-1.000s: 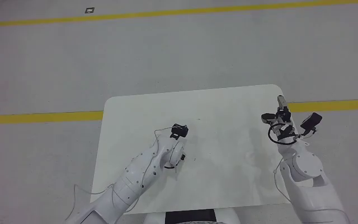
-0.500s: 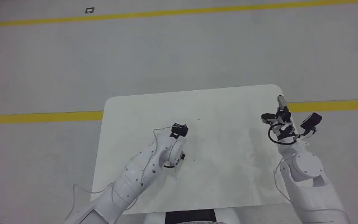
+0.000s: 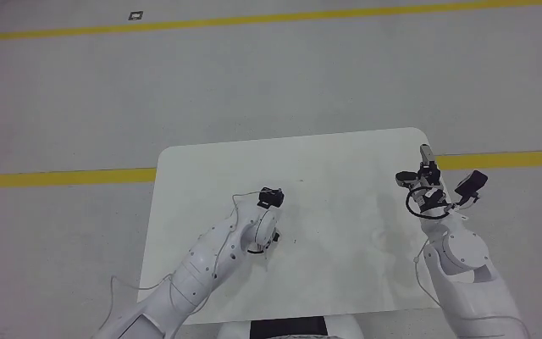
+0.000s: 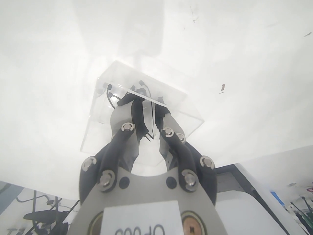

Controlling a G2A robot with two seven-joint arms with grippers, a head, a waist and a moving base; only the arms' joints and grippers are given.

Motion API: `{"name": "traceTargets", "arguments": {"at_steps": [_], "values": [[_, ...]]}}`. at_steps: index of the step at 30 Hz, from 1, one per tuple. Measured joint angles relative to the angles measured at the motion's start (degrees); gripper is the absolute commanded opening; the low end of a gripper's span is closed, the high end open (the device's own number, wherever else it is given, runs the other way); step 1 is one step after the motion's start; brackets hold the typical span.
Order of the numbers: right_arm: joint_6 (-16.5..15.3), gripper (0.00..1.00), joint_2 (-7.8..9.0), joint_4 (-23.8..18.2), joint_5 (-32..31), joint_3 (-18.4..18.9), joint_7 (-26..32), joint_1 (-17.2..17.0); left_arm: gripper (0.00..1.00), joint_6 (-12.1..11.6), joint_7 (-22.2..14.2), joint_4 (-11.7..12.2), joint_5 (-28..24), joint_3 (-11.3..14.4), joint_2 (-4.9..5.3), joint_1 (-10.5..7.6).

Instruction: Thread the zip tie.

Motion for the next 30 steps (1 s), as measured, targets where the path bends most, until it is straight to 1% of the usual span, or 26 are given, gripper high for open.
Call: {"name": "traceTargets", "arguments": {"at_steps": [3, 5, 9, 15, 18, 21, 24, 30], "values": [[0.0, 1.0, 0.0, 0.0, 0.0, 0.0, 0.0, 0.0, 0.1, -0.1, 0.12, 0.56, -0.45, 0.16, -0.07, -0.31], [0.0, 1.0, 0.0, 0.0, 0.0, 0.0, 0.0, 0.0, 0.04, -0.1, 0.17, 0.9, -0.63, 0.28, -0.11, -0.51], [0.0, 1.0, 0.0, 0.0, 0.0, 0.0, 0.0, 0.0, 0.0, 0.05, 0.15, 1.38, -0.8, 0.55, -0.17, -0.82], [0.0, 1.0, 0.0, 0.0, 0.0, 0.0, 0.0, 0.0, 0.0, 0.39, 0.14, 1.89, -0.97, 0.83, -0.23, -1.19], [0.0, 1.0, 0.0, 0.0, 0.0, 0.0, 0.0, 0.0, 0.0, 0.53, 0.02, 1.52, -0.86, 0.76, -0.14, -1.17], [0.0, 1.0, 0.0, 0.0, 0.0, 0.0, 0.0, 0.0, 0.0, 1.07, -0.5, -0.2, 0.19, 0.17, 0.24, -0.63], [0.0, 1.0, 0.0, 0.0, 0.0, 0.0, 0.0, 0.0, 0.0, 1.52, -1.45, -3.14, 1.61, -0.99, 0.89, 0.57], [0.0, 1.0, 0.0, 0.0, 0.0, 0.0, 0.0, 0.0, 0.0, 1.5, -1.6, -10.65, 4.39, -4.01, 2.6, 4.6]]}}
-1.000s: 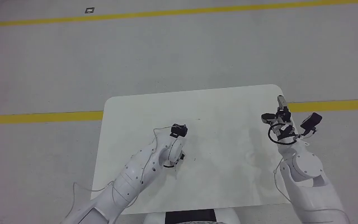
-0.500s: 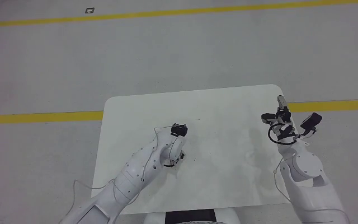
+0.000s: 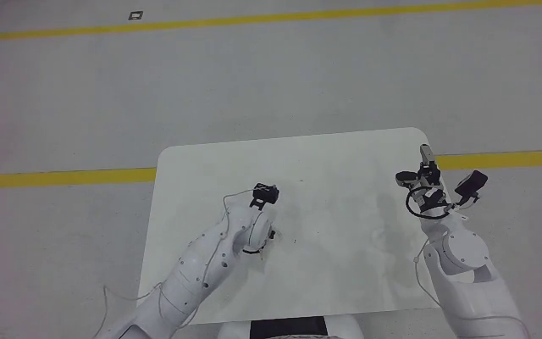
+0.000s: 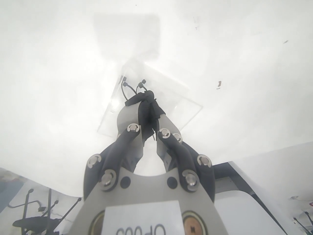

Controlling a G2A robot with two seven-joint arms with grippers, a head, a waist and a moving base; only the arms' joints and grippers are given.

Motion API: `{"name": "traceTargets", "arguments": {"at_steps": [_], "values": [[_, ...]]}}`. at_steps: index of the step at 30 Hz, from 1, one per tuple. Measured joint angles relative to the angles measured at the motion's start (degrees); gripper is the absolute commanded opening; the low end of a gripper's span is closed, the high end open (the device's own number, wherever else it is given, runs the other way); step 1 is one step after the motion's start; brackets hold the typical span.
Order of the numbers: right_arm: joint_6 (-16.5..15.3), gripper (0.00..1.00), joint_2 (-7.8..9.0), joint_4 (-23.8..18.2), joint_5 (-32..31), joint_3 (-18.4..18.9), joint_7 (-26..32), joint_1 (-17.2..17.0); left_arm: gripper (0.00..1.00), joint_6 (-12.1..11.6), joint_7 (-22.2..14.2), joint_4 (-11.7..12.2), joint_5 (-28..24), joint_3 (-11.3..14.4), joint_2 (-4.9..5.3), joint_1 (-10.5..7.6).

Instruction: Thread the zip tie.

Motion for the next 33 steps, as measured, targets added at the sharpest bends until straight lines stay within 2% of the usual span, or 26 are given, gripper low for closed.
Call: {"name": "traceTargets", "arguments": {"at_steps": [7, 10, 16, 18, 24, 27, 30, 33], "values": [[0.0, 1.0, 0.0, 0.0, 0.0, 0.0, 0.0, 0.0, 0.0, -2.14, 0.15, -10.29, 1.83, -4.8, 2.04, 5.78], [0.0, 1.0, 0.0, 0.0, 0.0, 0.0, 0.0, 0.0, 0.0, -3.54, 1.0, -13.22, 1.58, -6.56, 2.62, 7.85], [0.0, 1.0, 0.0, 0.0, 0.0, 0.0, 0.0, 0.0, 0.0, -7.75, 3.08, -17.28, -0.9, -10.01, 3.63, 11.07], [0.0, 1.0, 0.0, 0.0, 0.0, 0.0, 0.0, 0.0, 0.0, -8.95, 3.42, -17.67, -1.24, -10.45, 3.8, 11.43], [0.0, 1.0, 0.0, 0.0, 0.0, 0.0, 0.0, 0.0, 0.0, -8.9, 3.41, -17.63, -1.2, -10.42, 3.79, 11.41], [0.0, 1.0, 0.0, 0.0, 0.0, 0.0, 0.0, 0.0, 0.0, -9.55, 4.75, -16.25, -4.02, -11.71, 3.84, 11.35], [0.0, 1.0, 0.0, 0.0, 0.0, 0.0, 0.0, 0.0, 0.0, -12.51, 3.54, -14.76, -9.97, -15.6, 4.34, 10.46], [0.0, 1.0, 0.0, 0.0, 0.0, 0.0, 0.0, 0.0, 0.0, -19.31, 0.45, -14.01, -16.41, -19.64, 5.21, 10.26]]}}
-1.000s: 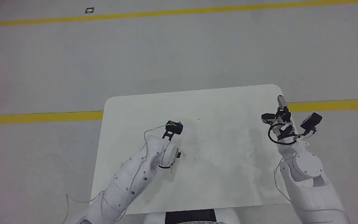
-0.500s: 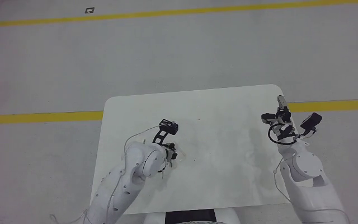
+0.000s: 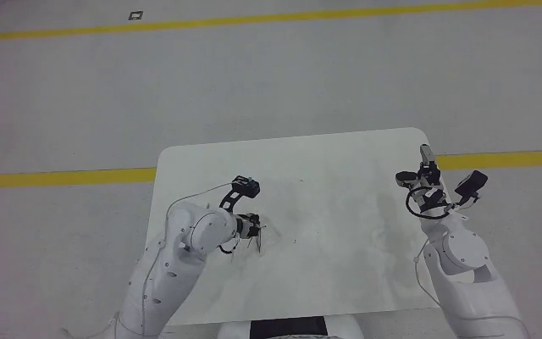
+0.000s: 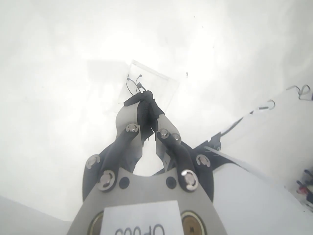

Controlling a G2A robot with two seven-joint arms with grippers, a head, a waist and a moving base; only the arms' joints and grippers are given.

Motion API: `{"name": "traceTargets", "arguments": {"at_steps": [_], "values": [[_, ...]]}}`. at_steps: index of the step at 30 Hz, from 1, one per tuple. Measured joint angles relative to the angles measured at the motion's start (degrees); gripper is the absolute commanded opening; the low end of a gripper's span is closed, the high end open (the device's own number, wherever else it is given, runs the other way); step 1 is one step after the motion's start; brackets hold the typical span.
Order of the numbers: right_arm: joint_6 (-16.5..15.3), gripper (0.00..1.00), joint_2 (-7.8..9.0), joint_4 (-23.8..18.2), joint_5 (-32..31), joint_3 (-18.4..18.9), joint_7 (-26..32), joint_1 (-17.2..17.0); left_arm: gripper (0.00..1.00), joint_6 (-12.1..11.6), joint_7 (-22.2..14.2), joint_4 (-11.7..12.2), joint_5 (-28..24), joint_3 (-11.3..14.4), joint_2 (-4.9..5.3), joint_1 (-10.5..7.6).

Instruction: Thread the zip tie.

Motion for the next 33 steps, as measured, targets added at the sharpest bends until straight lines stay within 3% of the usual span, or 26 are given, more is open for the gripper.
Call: {"name": "traceTargets", "arguments": {"at_steps": [4, 7, 12, 16, 20, 22, 30, 33], "values": [[0.0, 1.0, 0.0, 0.0, 0.0, 0.0, 0.0, 0.0, 0.0, -12.67, -0.48, 3.96, -10.38, -4.71, 1.82, 0.3], [0.0, 1.0, 0.0, 0.0, 0.0, 0.0, 0.0, 0.0, 0.0, -19.66, -0.45, 7.08, -17.02, -5.73, 3.65, -0.47], [0.0, 1.0, 0.0, 0.0, 0.0, 0.0, 0.0, 0.0, 0.0, -19.03, -0.45, 8.87, -24.23, -2.47, 7.29, -3.1], [0.0, 1.0, 0.0, 0.0, 0.0, 0.0, 0.0, 0.0, 0.0, -19.07, -0.45, 11.4, -31.5, 2.36, 10.75, -6.58], [0.0, 1.0, 0.0, 0.0, 0.0, 0.0, 0.0, 0.0, 0.0, -19.07, -0.45, 11.95, -40.23, 7.16, 13.61, -10.19], [0.0, 1.0, 0.0, 0.0, 0.0, 0.0, 0.0, 0.0, 0.0, -19.07, -0.45, 11.97, -41.53, 7.78, 13.97, -10.59], [0.0, 1.0, 0.0, 0.0, 0.0, 0.0, 0.0, 0.0, 0.0, -19.07, -0.13, 12.1, -41.96, 8.03, 13.87, -10.42], [0.0, 1.0, 0.0, 0.0, 0.0, 0.0, 0.0, 0.0, 0.0, -19.07, -0.42, 14.57, -46.78, 8.67, 14.05, -11.82]]}}
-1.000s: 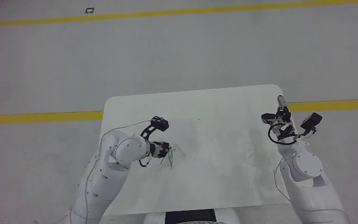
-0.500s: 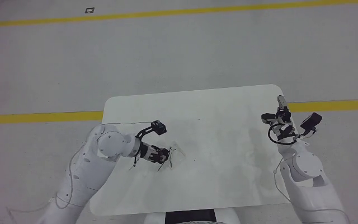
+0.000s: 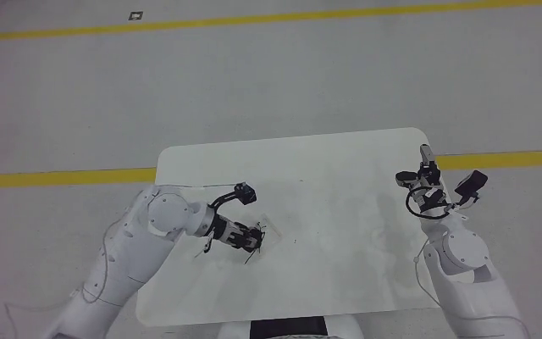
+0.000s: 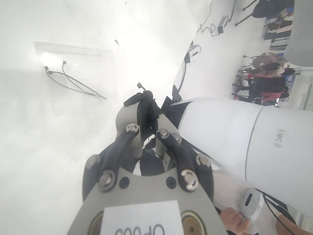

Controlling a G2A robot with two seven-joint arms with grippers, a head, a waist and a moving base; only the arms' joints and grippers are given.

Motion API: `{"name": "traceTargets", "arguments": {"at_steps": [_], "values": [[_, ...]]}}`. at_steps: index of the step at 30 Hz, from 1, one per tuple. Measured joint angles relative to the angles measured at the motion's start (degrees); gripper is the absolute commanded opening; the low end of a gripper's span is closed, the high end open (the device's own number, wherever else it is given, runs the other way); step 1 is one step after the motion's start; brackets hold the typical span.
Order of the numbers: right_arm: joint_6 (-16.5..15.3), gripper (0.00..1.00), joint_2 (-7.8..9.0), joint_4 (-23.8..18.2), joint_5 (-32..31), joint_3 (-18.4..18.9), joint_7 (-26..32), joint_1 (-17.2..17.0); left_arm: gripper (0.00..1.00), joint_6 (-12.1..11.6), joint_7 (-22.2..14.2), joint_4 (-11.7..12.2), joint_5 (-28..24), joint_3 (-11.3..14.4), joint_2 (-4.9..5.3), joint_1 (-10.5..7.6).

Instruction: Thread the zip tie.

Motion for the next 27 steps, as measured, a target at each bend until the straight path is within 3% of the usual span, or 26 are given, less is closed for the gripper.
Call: {"name": "traceTargets", "arguments": {"at_steps": [3, 10, 13, 19, 27], "values": [[0.0, 1.0, 0.0, 0.0, 0.0, 0.0, 0.0, 0.0, 0.0, 0.0, -0.05, 1.76, -6.4, 2.21, 0.84, -2.16], [0.0, 1.0, 0.0, 0.0, 0.0, 0.0, 0.0, 0.0, 0.0, 0.0, -0.03, 6.64, -17.01, 8.15, 4.39, -7.76], [0.0, 1.0, 0.0, 0.0, 0.0, 0.0, 0.0, 0.0, 0.0, 0.0, -0.03, 7.89, -20.33, 9.87, 5.71, -9.34], [0.0, 1.0, 0.0, 0.0, 0.0, 0.0, 0.0, 0.0, 0.0, 0.0, -0.03, 9.89, -24.82, 11.78, 7.75, -11.09], [0.0, 1.0, 0.0, 0.0, 0.0, 0.0, 0.0, 0.0, 0.0, 0.0, -0.03, 12.06, -26.25, 13.43, 8.64, -12.45]]}}
